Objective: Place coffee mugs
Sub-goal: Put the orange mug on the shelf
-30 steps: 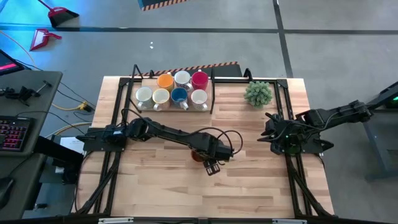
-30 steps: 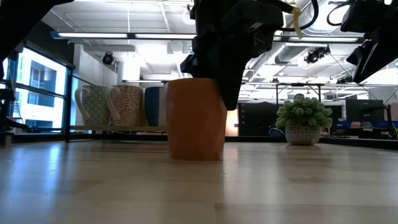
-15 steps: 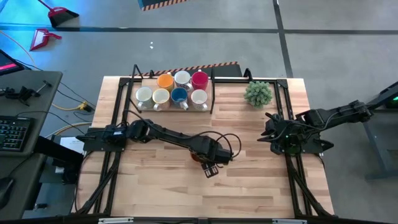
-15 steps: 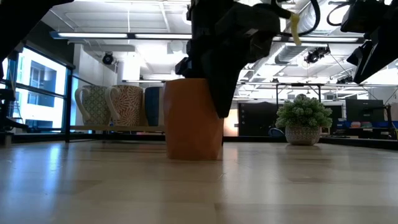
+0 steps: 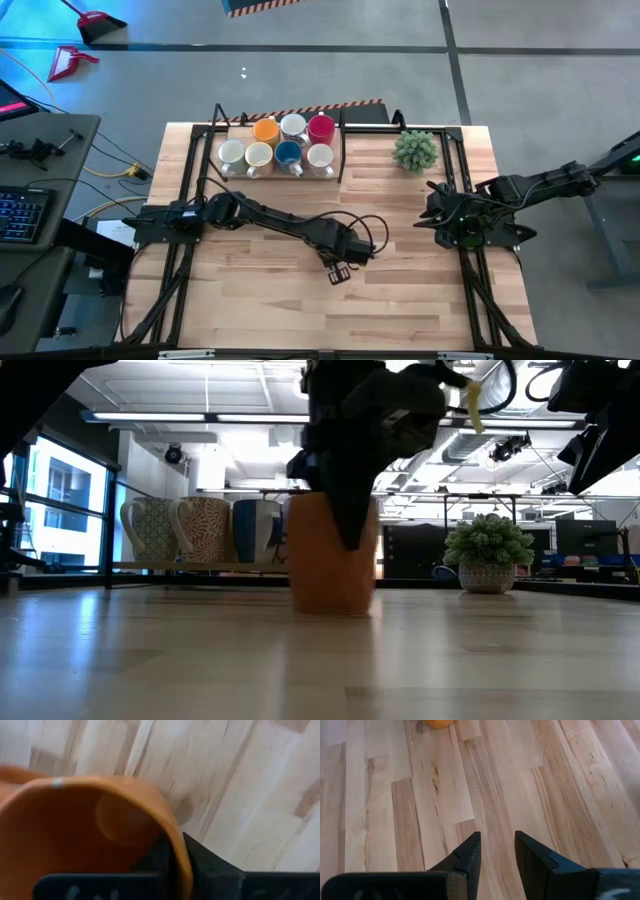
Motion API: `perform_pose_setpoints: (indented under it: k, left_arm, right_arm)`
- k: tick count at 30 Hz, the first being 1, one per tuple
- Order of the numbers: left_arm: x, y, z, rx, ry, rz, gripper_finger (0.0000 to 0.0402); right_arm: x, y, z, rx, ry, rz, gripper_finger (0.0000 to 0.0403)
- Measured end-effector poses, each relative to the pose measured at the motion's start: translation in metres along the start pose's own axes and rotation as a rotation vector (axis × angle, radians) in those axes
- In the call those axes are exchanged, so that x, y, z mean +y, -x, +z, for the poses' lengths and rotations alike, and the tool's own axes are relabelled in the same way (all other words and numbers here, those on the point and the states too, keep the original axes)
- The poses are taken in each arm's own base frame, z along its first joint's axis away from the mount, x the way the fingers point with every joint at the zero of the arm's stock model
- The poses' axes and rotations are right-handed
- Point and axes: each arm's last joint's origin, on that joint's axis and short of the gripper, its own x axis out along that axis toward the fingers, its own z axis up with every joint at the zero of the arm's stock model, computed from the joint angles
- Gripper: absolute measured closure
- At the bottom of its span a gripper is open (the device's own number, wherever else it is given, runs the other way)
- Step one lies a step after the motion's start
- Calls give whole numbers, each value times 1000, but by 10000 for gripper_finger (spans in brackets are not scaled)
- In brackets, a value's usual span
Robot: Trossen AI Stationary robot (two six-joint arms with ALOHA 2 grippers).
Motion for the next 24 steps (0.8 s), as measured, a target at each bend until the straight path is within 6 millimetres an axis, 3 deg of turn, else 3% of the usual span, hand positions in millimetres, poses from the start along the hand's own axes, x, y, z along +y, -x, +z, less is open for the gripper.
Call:
perform_pose_setpoints:
  k: [8,13,16,24]
  left_arm:
    - [0,-3,-1,16,-31,0,394]
    - [13,0,-4,77,-39,80,396]
    - [23,12,-6,89,-41,111,396]
    - [36,70,-13,-18,-60,37,396]
  right_arm:
    - [0,0,0,0,0,0,304]
    - [0,0,0,0,0,0,304]
    - [0,0,0,3,0,-1,304]
    - [0,0,-1,7,-2,-3,304]
